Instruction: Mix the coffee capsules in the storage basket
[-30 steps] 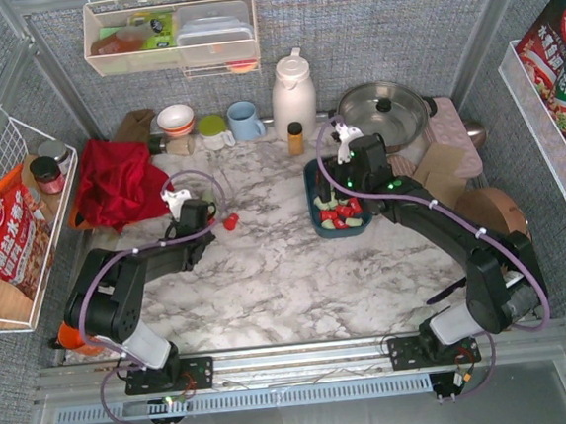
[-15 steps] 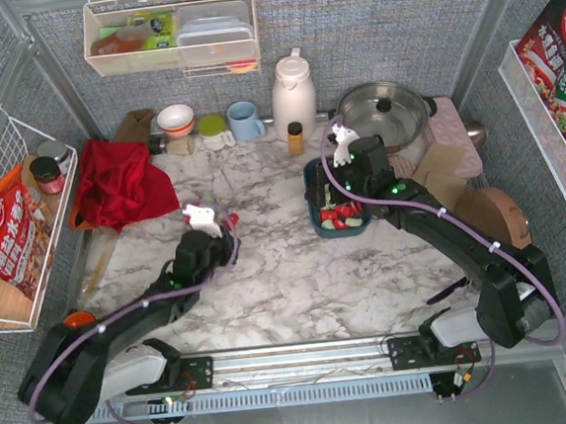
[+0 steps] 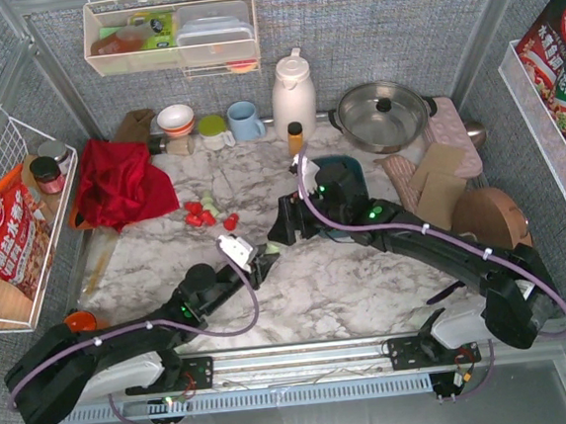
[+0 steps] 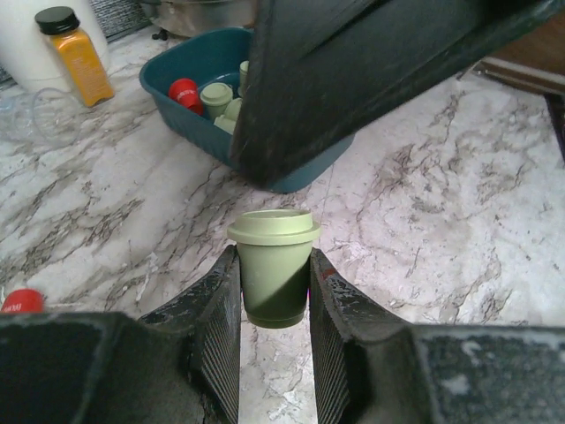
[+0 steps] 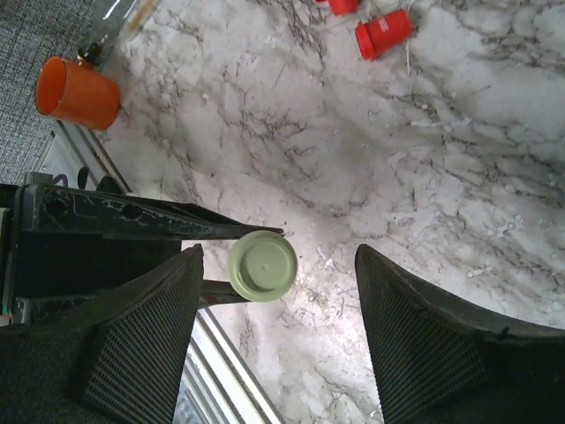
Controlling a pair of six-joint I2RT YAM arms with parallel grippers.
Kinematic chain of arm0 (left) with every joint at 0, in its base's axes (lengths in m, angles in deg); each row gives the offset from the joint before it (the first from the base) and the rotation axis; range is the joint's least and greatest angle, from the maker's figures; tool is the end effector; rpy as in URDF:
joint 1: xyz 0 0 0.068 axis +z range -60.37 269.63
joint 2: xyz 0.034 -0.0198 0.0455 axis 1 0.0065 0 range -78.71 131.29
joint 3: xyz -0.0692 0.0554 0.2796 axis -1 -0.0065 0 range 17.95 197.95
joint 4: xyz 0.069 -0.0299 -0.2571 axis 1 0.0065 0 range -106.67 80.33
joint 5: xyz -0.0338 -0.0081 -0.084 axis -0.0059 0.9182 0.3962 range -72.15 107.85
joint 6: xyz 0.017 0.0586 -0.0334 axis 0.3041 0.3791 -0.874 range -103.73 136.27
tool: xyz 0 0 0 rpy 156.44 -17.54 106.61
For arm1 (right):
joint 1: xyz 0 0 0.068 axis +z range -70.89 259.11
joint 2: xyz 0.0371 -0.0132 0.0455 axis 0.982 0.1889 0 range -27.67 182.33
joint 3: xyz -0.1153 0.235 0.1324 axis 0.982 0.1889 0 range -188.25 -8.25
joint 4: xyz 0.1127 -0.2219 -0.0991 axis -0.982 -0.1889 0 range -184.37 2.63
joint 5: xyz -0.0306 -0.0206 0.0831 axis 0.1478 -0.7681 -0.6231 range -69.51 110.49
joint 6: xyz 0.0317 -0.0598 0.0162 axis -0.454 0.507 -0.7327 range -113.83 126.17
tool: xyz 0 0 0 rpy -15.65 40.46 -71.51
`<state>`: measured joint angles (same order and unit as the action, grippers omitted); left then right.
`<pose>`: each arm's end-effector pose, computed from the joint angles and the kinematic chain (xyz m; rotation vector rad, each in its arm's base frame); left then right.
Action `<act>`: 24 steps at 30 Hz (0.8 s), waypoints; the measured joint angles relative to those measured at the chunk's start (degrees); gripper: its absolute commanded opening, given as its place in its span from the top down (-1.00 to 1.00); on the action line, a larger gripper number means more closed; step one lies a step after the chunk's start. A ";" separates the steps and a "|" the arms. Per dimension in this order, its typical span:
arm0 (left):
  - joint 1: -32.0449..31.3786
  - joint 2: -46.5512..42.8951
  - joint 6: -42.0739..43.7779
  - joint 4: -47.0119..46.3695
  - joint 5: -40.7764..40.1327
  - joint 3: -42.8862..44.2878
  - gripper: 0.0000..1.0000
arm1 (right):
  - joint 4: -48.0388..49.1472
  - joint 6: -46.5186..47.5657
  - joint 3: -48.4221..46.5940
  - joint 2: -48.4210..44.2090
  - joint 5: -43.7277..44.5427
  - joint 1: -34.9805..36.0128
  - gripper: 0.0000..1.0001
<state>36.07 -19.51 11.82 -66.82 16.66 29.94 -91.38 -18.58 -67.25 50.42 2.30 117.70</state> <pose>0.1313 -0.1758 0.2210 0.6379 1.4374 -0.7883 0.2518 0.2235 0.3168 -0.4713 2.0481 1.0097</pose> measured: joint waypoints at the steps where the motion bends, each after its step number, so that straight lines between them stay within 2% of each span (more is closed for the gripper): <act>1: -0.81 1.18 1.05 -0.26 -0.33 0.61 0.62 | 0.28 -0.26 0.61 -0.13 0.07 0.52 -0.46; 9: -4.00 6.03 5.92 -2.64 -2.49 3.02 0.62 | 1.64 -1.86 4.68 -0.85 0.17 2.21 -0.37; 18: -5.18 6.16 7.08 -3.50 -3.74 3.80 0.60 | 3.19 -3.04 6.19 -0.61 -1.01 2.29 0.06; 20: -5.20 6.12 7.13 -3.58 -4.00 3.89 0.51 | 3.82 -3.32 6.19 -0.61 -1.55 2.29 0.18; 24: -5.35 6.12 7.10 -3.39 -5.16 4.26 0.17 | 4.61 -3.56 6.19 -0.61 -1.92 2.32 0.31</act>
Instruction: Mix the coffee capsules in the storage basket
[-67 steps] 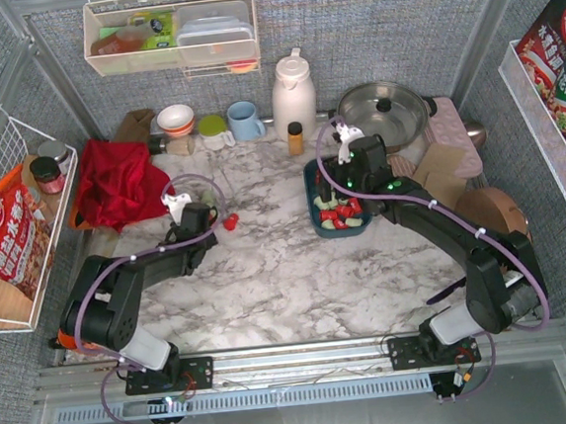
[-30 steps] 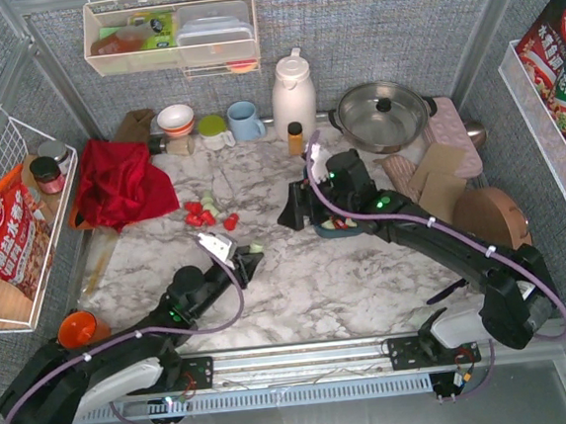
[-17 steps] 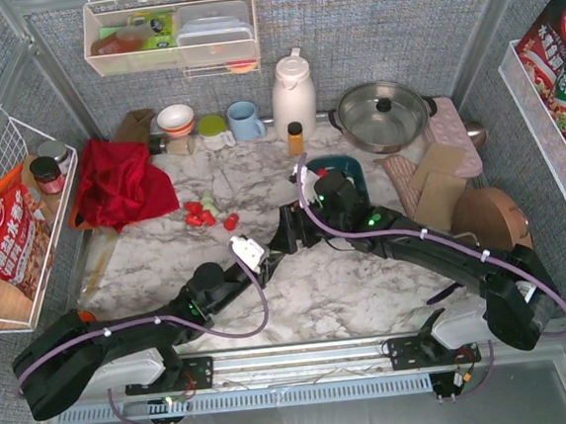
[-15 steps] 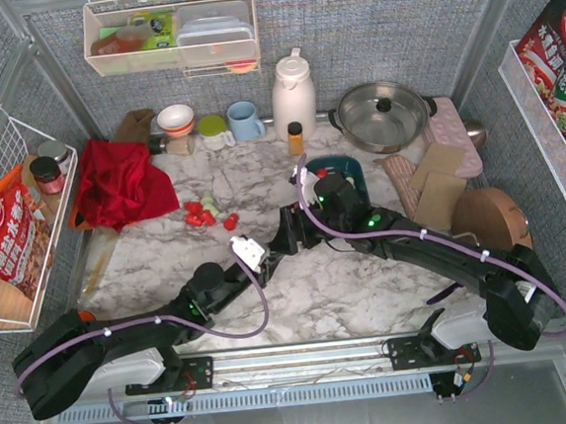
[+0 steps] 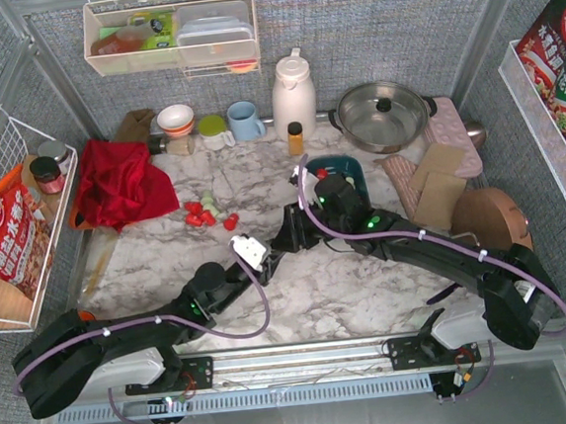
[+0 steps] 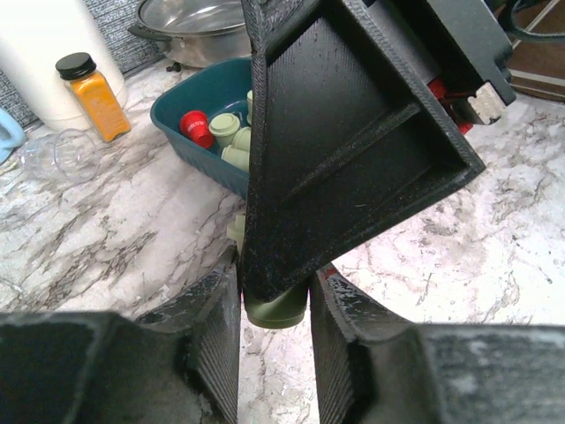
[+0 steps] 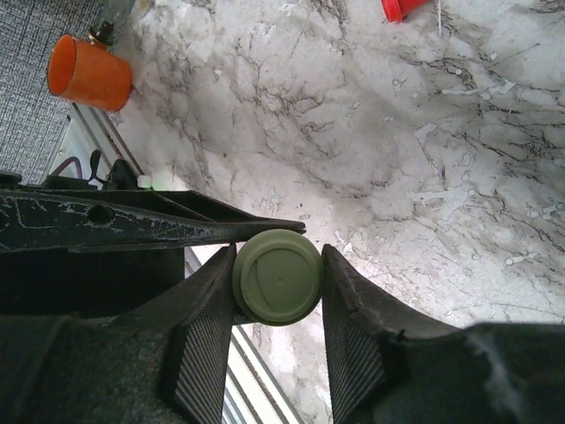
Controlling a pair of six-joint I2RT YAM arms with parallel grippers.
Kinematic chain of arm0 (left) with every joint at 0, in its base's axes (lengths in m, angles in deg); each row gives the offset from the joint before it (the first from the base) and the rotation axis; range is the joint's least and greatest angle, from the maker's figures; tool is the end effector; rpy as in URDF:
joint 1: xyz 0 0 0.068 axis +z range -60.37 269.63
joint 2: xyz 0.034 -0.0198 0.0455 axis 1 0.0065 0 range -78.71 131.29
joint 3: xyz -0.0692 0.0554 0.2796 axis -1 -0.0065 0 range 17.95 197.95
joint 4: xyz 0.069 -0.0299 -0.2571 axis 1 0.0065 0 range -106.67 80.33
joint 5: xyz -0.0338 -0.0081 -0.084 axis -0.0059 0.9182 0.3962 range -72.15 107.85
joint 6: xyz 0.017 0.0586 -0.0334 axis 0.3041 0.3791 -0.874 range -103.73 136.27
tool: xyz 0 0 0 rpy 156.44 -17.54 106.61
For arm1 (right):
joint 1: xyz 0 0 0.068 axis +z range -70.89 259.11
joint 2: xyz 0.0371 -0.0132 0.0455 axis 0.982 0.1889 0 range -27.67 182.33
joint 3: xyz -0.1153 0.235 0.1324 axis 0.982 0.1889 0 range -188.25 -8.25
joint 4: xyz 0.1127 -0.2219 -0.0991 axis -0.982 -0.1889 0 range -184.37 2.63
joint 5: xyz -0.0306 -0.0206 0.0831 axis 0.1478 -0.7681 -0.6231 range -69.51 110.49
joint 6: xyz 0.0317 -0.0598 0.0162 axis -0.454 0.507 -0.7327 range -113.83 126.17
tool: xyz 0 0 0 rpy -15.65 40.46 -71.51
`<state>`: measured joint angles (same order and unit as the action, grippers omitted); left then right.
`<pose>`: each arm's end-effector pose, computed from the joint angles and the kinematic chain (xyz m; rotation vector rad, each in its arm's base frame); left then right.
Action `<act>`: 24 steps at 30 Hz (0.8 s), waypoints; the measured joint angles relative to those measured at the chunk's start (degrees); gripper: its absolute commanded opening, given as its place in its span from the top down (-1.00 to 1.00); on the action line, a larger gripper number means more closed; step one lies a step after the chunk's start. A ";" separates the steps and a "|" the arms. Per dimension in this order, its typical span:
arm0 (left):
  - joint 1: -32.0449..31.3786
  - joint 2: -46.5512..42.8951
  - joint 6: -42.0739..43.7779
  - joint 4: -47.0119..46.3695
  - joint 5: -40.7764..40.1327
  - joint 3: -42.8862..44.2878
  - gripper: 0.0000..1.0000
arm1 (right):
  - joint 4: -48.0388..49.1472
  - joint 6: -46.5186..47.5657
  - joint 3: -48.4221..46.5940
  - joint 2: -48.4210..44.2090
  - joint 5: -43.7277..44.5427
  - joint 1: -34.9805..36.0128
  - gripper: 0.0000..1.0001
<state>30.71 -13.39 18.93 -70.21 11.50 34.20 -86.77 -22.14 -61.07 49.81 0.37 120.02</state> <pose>0.1298 -0.2032 0.2317 0.7051 1.3627 -0.7058 0.2353 0.2296 0.2895 -0.4778 2.0918 1.0967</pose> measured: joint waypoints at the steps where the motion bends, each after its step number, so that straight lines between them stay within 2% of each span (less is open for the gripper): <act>1: -0.02 -0.02 -0.20 0.28 -0.50 0.24 0.05 | 0.11 -0.07 0.00 -0.02 0.04 0.00 0.34; 7: -0.17 -1.07 -1.66 1.97 -4.66 0.87 -0.45 | 0.15 -0.39 0.00 -0.55 0.31 -0.02 0.46; 8: -0.17 -1.46 -1.90 2.01 -5.33 0.83 -0.61 | 0.02 -0.39 0.00 -0.81 0.46 -0.02 0.49; 9: -0.17 -2.01 -2.29 1.99 -5.92 0.66 -0.90 | 0.00 -0.37 0.00 -1.11 0.55 -0.02 0.53; 10: -0.17 -2.64 -2.29 1.99 -6.62 0.42 -0.97 | -0.07 -0.35 0.00 -1.46 0.87 -0.02 0.56; 14: -0.13 -5.27 -2.89 1.97 -9.03 -0.94 -0.98 | -1.07 0.28 0.00 -2.51 2.89 -0.42 0.62; 24: -0.13 -10.67 -5.31 3.87 -16.81 -3.52 -0.98 | -4.90 5.29 -1.68 -3.89 10.91 -3.04 0.62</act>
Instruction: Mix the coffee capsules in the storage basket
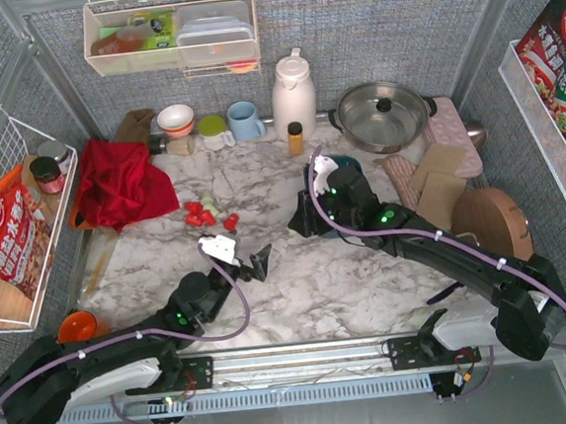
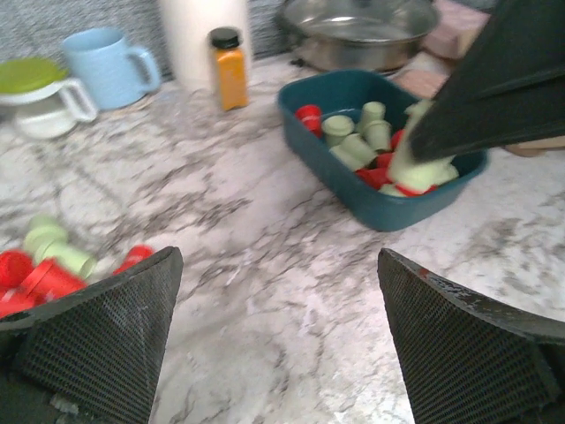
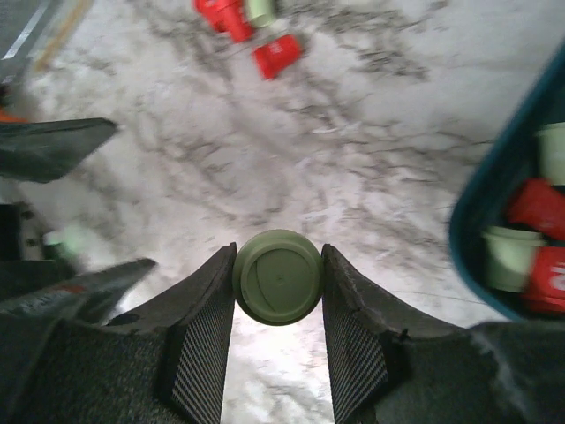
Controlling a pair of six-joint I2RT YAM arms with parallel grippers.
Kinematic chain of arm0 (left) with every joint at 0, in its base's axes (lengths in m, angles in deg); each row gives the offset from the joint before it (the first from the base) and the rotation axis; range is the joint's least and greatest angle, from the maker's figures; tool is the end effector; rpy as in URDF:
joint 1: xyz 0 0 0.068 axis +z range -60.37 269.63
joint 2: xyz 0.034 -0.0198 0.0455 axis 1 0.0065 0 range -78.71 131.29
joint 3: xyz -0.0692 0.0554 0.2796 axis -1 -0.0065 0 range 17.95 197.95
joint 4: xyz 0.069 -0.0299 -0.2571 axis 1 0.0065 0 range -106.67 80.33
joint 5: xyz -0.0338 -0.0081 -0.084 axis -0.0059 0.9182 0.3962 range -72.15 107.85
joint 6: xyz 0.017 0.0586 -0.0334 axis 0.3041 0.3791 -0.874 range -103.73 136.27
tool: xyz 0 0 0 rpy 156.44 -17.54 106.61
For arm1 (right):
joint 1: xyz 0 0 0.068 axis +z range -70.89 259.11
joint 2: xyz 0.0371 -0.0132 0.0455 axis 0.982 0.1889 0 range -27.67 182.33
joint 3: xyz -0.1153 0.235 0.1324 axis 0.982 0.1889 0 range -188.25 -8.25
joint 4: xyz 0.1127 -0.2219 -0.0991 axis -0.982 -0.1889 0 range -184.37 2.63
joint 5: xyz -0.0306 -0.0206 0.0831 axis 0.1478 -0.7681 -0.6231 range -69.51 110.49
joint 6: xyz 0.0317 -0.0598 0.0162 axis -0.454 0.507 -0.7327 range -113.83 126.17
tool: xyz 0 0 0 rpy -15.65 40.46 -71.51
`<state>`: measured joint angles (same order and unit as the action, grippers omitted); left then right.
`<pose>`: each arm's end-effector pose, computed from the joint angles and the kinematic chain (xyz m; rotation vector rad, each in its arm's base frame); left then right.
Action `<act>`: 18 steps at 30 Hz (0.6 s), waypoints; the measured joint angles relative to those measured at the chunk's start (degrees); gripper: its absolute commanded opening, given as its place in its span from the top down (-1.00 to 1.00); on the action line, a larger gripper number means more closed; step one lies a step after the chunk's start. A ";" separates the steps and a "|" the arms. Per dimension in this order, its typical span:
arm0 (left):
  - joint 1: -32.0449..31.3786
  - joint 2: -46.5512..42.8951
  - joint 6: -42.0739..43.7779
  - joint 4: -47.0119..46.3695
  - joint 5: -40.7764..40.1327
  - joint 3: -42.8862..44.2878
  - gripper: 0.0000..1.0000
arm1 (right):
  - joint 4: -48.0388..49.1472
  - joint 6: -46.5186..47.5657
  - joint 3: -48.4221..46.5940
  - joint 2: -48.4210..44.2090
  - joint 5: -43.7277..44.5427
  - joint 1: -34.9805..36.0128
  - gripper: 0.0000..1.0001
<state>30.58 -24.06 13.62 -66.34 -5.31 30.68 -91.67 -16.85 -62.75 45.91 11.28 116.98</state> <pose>0.1257 -0.1664 0.2394 0.3813 1.4234 -0.5901 0.2441 0.2012 0.3099 -0.3763 2.0393 0.8334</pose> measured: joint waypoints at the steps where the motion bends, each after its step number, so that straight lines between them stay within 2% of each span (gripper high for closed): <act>1: 0.00 -0.37 -0.70 0.68 -1.70 -0.24 -0.98 | -0.61 1.16 -0.22 -0.09 1.57 -0.09 0.62; 7: 0.04 -1.66 -5.42 4.90 -13.09 -1.40 -0.98 | -2.73 9.46 -0.39 1.07 14.64 -2.27 0.60; 11: 0.22 -1.36 -9.07 9.29 -17.73 -0.85 -0.98 | -2.38 13.25 -0.39 3.54 21.77 -5.07 0.53; 18: 0.98 0.15 -19.02 21.81 -23.74 2.71 -0.98 | -0.20 14.99 -1.51 11.80 27.47 -10.95 0.04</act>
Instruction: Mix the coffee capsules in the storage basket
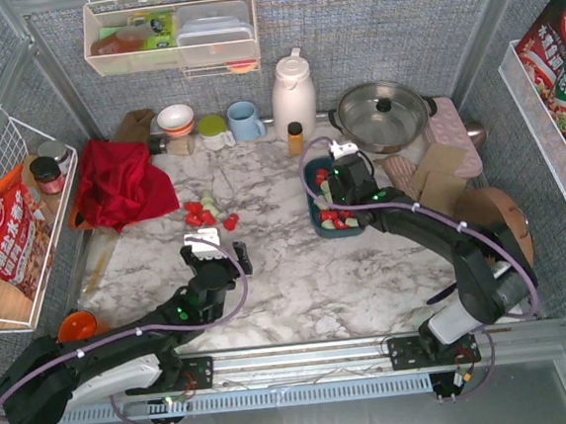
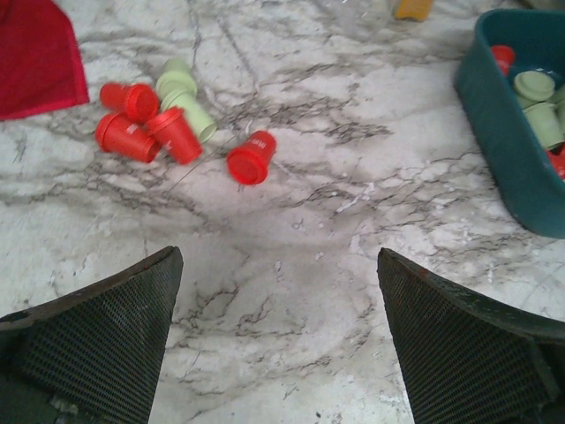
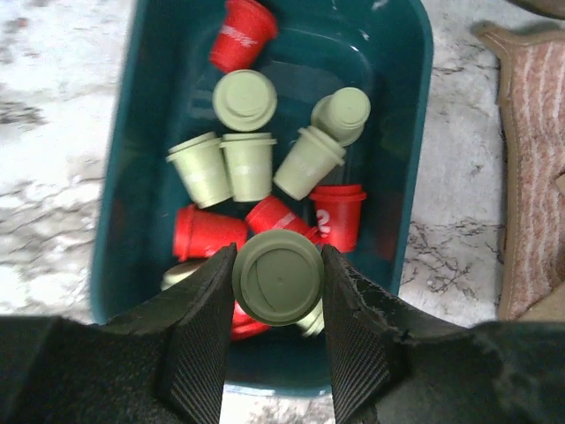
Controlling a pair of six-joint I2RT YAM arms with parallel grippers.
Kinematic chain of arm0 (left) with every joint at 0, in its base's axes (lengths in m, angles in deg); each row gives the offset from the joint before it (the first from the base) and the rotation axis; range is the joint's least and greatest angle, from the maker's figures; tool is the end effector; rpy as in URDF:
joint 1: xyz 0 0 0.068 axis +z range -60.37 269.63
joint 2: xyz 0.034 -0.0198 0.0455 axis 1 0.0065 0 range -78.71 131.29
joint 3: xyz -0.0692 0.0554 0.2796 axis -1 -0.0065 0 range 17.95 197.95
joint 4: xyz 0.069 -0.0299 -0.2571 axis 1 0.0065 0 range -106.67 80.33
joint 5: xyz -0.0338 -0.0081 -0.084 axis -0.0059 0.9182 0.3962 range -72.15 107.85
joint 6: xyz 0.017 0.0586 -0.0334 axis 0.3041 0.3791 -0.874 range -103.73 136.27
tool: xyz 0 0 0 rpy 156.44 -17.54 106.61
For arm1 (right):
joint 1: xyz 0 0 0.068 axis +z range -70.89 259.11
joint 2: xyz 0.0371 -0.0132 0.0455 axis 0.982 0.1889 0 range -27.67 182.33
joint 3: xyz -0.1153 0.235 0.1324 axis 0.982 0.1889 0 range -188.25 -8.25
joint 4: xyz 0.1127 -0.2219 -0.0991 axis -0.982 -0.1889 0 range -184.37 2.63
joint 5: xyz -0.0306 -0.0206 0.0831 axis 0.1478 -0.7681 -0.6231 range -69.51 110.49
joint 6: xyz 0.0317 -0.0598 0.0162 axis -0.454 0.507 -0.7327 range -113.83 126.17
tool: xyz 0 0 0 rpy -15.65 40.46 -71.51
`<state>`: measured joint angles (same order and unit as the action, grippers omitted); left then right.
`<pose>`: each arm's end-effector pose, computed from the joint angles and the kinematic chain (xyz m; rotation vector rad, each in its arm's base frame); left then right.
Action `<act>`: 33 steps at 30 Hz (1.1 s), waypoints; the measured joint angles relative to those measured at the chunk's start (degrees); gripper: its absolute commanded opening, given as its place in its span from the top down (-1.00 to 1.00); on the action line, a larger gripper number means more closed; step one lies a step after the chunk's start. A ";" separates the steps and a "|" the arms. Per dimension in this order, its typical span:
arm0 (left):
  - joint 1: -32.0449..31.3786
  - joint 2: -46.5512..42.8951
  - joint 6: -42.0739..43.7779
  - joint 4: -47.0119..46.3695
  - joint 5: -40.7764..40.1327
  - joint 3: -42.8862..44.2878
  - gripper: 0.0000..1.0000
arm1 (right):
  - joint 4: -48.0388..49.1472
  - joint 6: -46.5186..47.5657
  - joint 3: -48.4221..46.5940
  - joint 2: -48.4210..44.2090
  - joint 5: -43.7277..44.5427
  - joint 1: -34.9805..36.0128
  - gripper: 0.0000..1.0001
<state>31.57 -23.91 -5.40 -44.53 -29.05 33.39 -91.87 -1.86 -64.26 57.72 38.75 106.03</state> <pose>0.1402 -0.1468 0.2107 -0.0395 1.7166 -0.3086 0.3219 0.1435 0.2553 -0.1688 2.1219 0.0144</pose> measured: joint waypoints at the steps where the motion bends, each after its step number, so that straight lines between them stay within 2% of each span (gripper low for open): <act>1: 0.09 0.09 -1.29 1.40 -0.42 0.22 -0.98 | 0.52 0.00 -0.13 1.29 0.35 -0.72 0.00; 4: 0.57 0.37 -4.24 4.52 -1.22 0.33 -0.98 | 3.17 0.22 -0.46 5.20 0.28 -2.91 -0.02; 11: 1.31 1.29 -7.72 8.76 -1.99 1.57 -0.98 | 11.52 -0.61 -8.46 15.02 -3.85 -7.91 -0.01; 15: 1.66 2.08 -8.70 10.29 -1.97 2.86 -0.99 | 11.89 -1.60 -11.54 17.29 -6.80 -8.76 -0.02; 20: 3.96 4.48 -10.51 13.33 -1.20 5.18 -0.98 | 10.84 -3.74 -10.21 13.20 -8.46 -8.96 -0.04; 27: 15.06 12.09 -14.62 18.08 7.08 11.28 -0.98 | 7.72 -8.92 0.72 5.75 -12.22 -8.98 -0.05; 33: 21.38 23.56 -13.25 19.52 15.96 19.56 -0.66 | 6.73 -12.48 6.75 -0.55 -15.85 -8.90 -0.05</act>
<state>52.94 -0.35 -18.65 -25.01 -13.09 52.95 -85.13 -14.34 -57.50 57.17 22.91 97.13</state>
